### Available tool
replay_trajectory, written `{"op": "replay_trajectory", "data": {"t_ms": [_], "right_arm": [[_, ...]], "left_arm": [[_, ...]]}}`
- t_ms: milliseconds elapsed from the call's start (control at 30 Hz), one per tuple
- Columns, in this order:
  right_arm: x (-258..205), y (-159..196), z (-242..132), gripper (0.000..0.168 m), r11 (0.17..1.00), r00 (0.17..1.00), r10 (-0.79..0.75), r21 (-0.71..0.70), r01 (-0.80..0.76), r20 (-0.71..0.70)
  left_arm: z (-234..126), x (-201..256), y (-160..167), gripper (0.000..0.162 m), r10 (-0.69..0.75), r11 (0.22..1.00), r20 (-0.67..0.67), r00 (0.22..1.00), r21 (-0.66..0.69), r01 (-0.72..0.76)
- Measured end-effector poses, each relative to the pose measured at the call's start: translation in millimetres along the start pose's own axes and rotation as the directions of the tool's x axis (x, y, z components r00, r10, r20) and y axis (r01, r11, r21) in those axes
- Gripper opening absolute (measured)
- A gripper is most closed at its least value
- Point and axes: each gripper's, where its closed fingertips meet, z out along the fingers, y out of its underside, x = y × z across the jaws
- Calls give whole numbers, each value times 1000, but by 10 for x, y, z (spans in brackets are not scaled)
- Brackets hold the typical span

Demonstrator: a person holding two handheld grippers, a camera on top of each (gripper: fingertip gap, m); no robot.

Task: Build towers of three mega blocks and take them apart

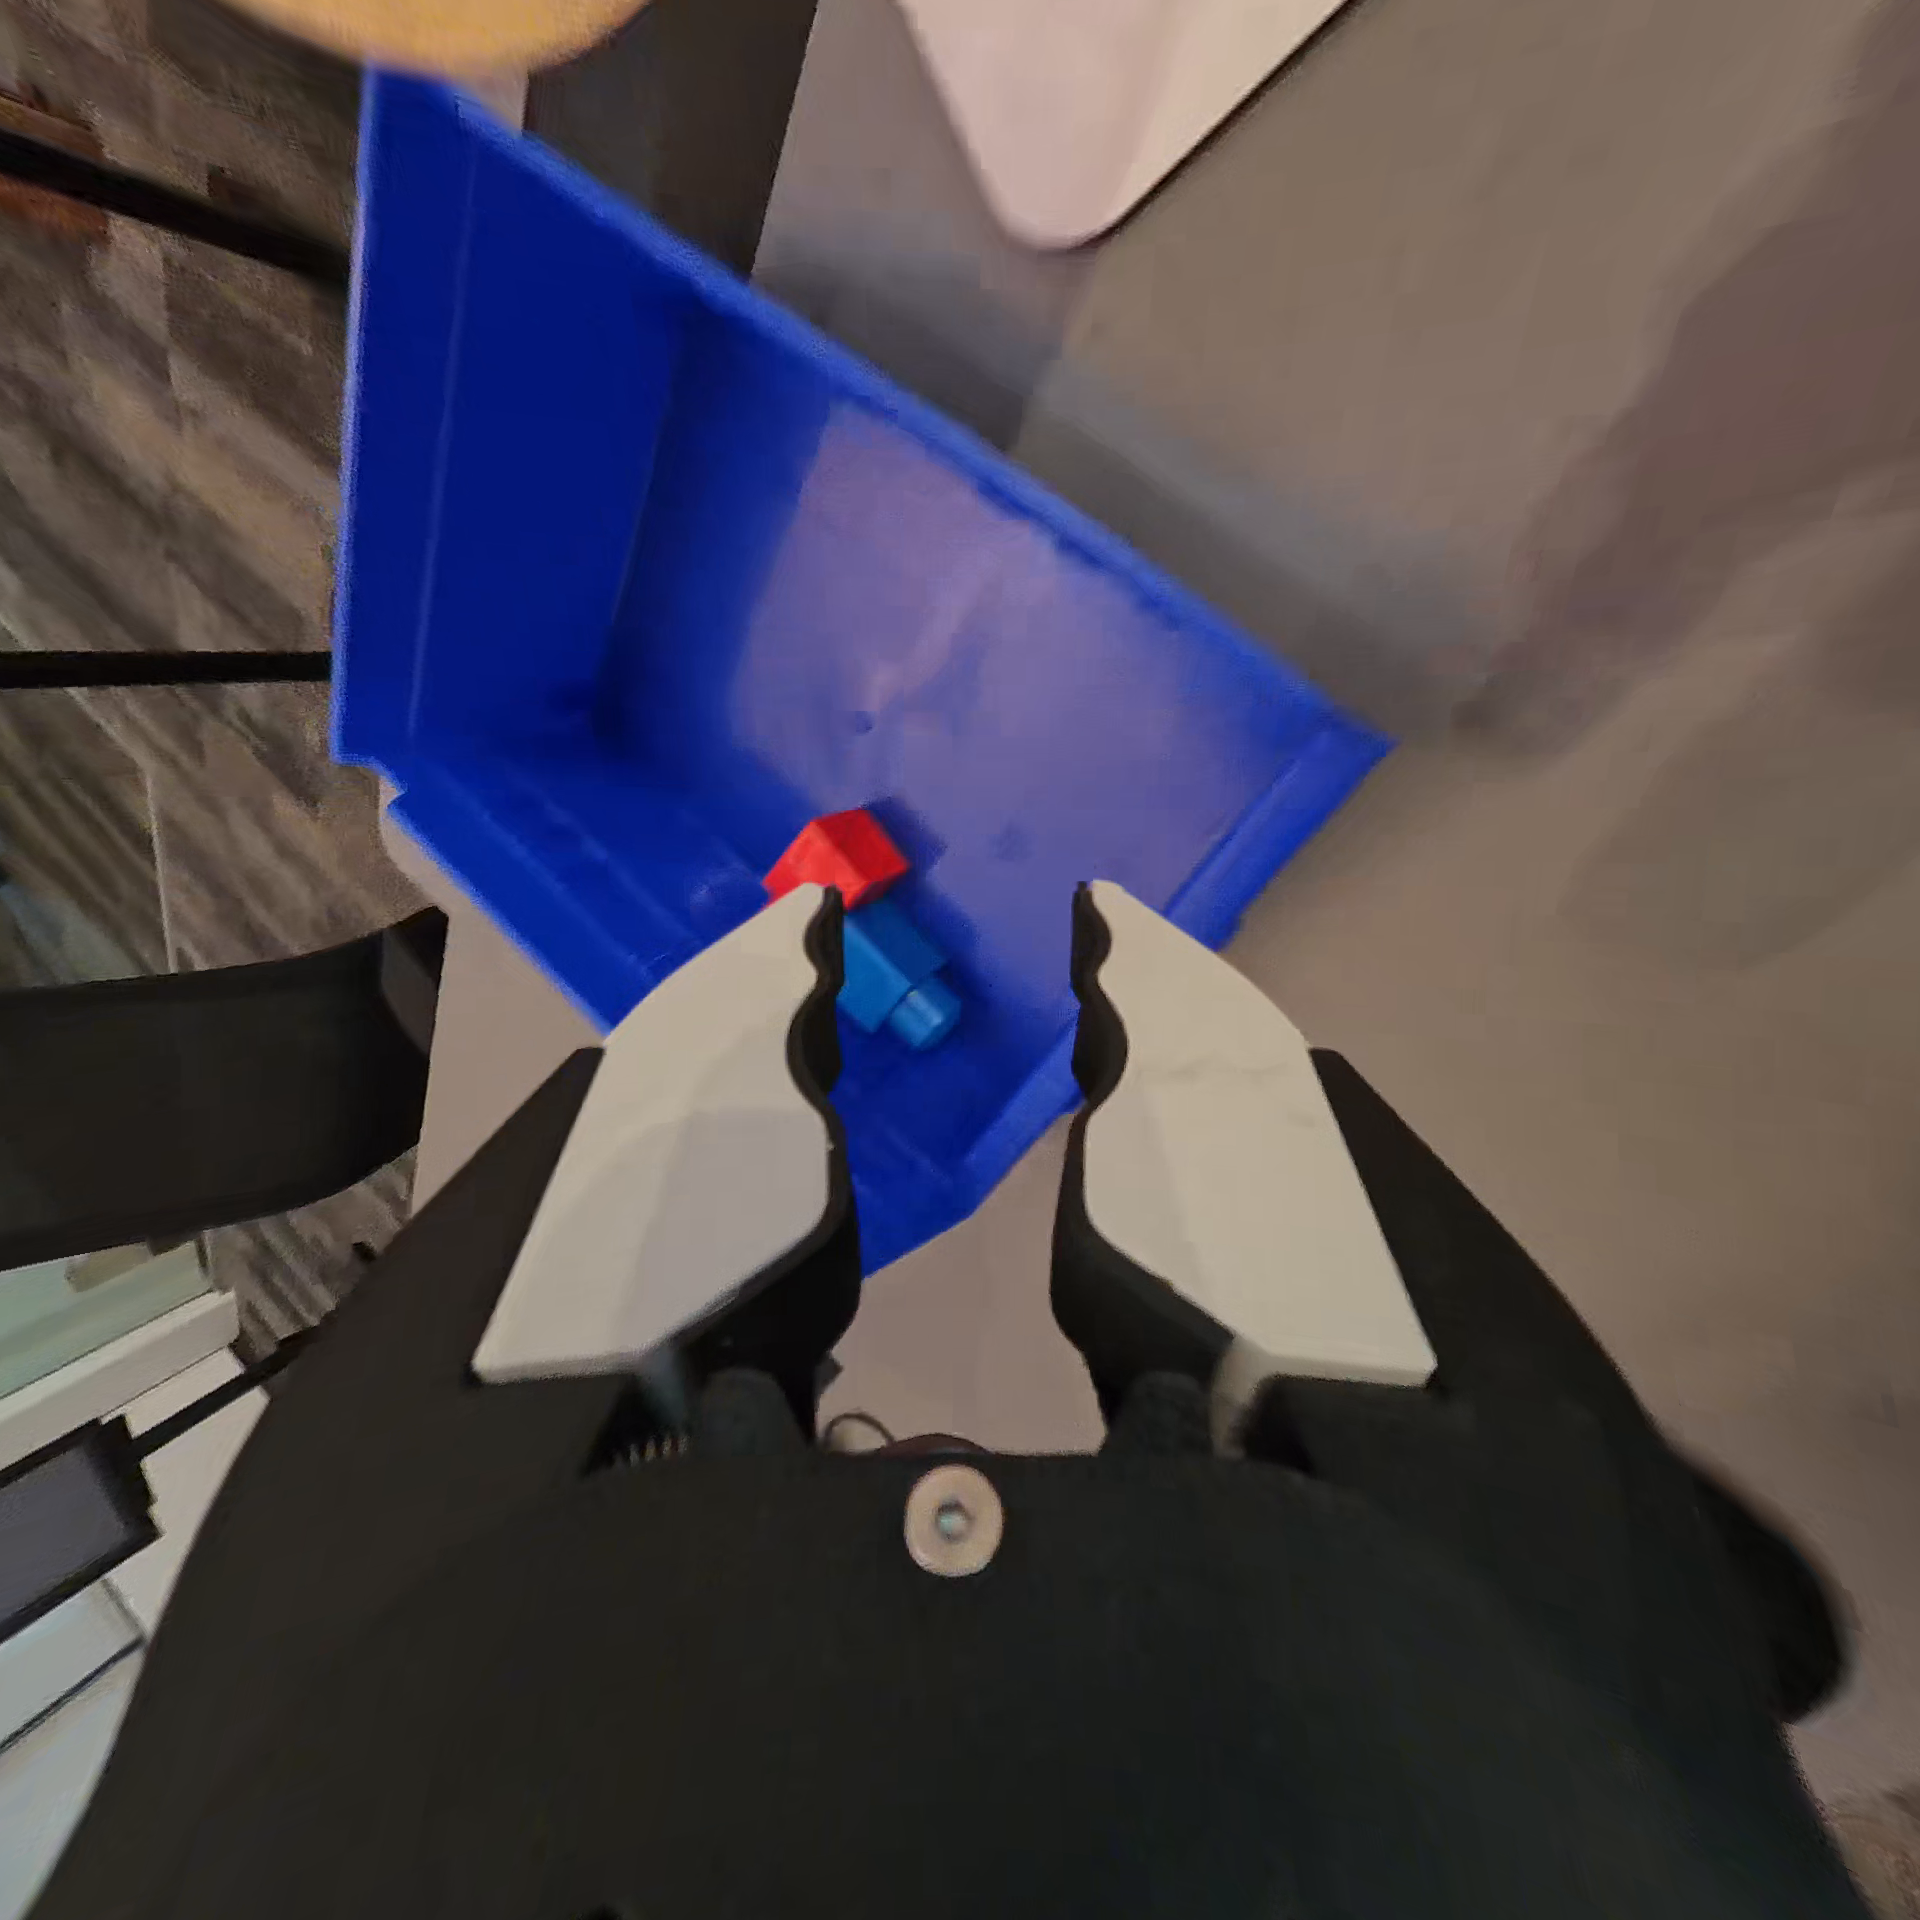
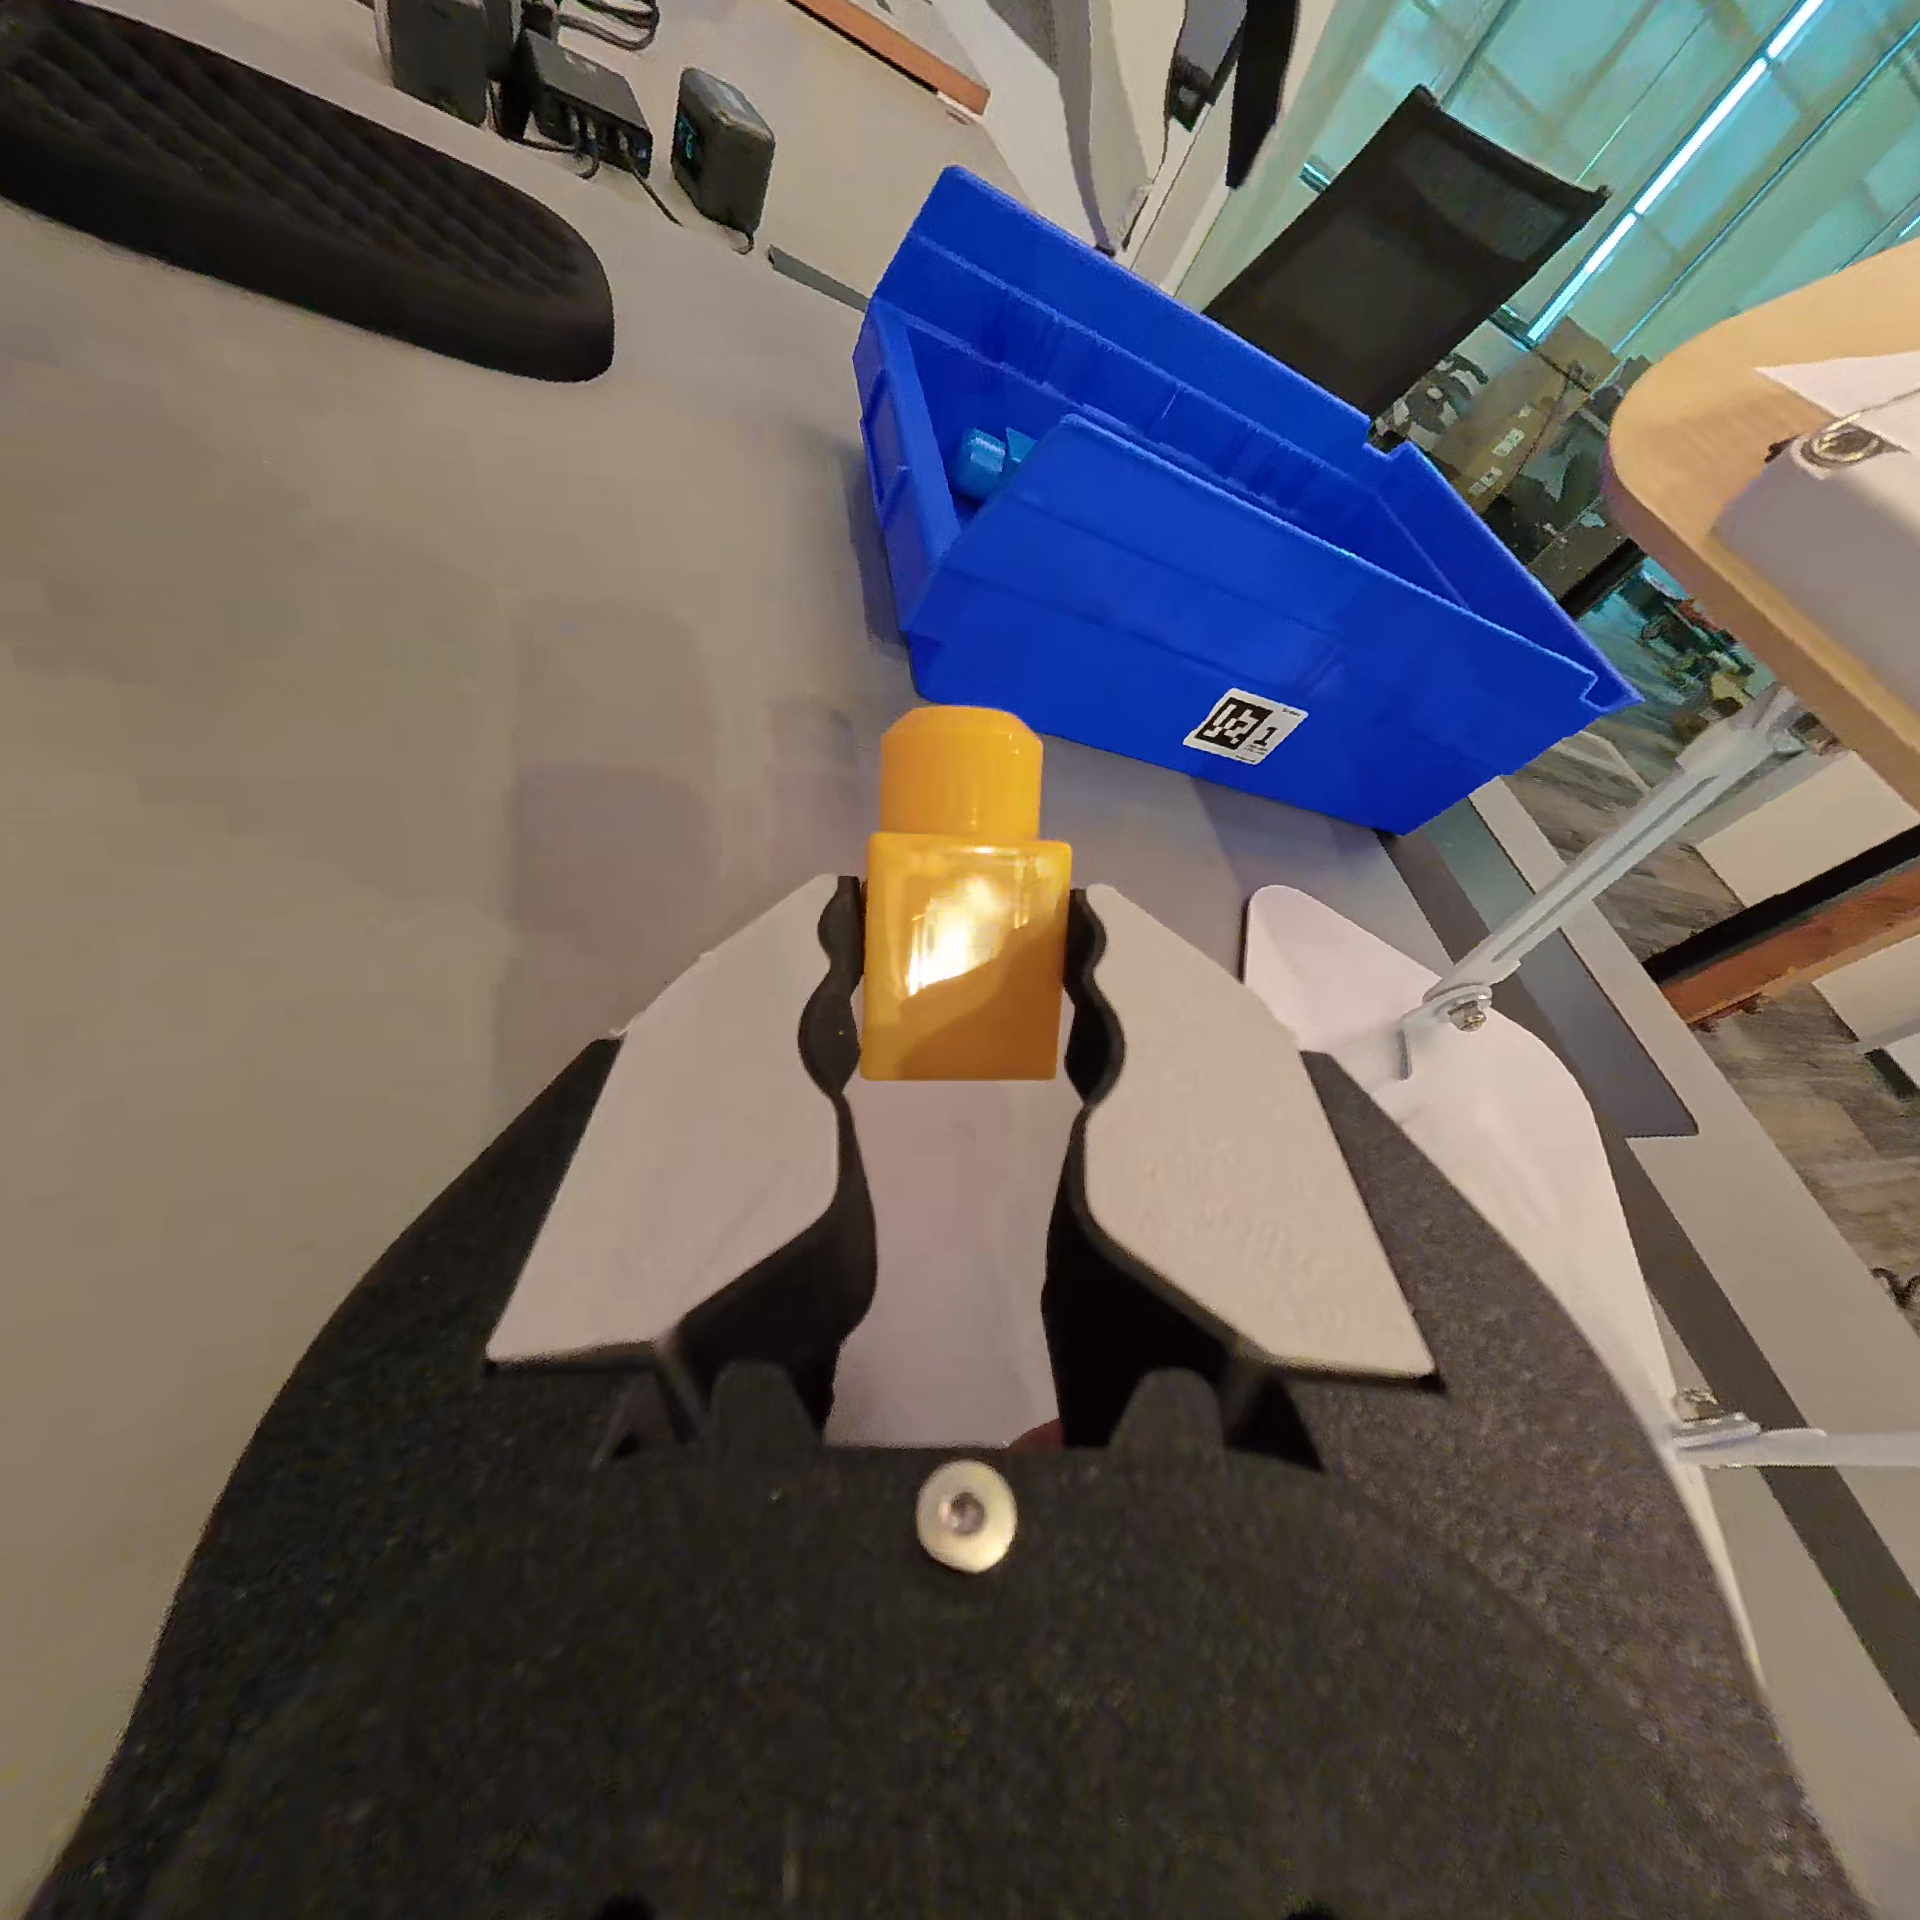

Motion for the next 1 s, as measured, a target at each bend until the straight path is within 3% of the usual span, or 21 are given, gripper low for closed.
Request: {"op": "replay_trajectory", "data": {"t_ms": [33,333,500,633,767,833,933,1000], "right_arm": [[7,3,-2,37,1000,1000,11,2,-11,2],[29,40,-1,37,999,999,52,2,-52,17],[36,41,-7,37,998,998,60,5,-60,19],[37,43,-5,37,998,998,61,4,-61,19],[44,43,-6,37,998,997,69,5,-69,20],[43,44,-5,37,998,998,67,4,-68,19],[42,44,-5,37,998,997,68,4,-68,20],[43,44,-6,37,998,997,70,5,-70,20]], "left_arm": [[74,-96,84,42,14,1000,2,1000,-15,-14],[962,-439,527,51,179,948,-74,981,-255,-192],[1314,-531,678,47,130,929,-138,982,-328,-169],[1440,-490,673,34,70,939,-175,982,-320,-124],[1473,-507,645,33,67,938,-156,985,-326,-115],[1466,-479,573,32,79,951,-170,982,-284,-125],[1382,-423,302,20,16,996,-230,973,-86,-36],[1360,-549,391,23,-45,993,-190,981,-116,23]]}}
